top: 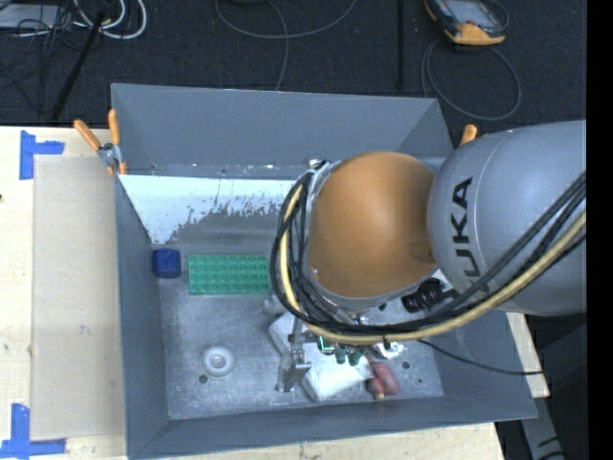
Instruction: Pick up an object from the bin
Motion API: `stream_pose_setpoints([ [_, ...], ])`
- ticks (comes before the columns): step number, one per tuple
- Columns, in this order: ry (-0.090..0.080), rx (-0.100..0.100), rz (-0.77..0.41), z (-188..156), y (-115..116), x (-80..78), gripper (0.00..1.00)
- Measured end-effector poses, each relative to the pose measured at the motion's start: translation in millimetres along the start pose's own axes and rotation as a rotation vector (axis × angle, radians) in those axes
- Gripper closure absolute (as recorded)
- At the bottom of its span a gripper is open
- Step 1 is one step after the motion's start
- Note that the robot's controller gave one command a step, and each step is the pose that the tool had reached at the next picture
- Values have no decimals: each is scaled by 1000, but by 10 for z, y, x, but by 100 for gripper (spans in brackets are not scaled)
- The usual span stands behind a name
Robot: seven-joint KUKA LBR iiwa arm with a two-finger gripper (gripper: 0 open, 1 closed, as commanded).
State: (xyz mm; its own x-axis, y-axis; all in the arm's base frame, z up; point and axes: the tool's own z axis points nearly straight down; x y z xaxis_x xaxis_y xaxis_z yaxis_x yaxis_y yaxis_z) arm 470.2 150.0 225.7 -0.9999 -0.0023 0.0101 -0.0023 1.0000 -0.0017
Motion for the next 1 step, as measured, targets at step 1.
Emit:
stream_pose_setpoints([
  [1, -8, 1, -505, 1536, 544, -333, 0],
])
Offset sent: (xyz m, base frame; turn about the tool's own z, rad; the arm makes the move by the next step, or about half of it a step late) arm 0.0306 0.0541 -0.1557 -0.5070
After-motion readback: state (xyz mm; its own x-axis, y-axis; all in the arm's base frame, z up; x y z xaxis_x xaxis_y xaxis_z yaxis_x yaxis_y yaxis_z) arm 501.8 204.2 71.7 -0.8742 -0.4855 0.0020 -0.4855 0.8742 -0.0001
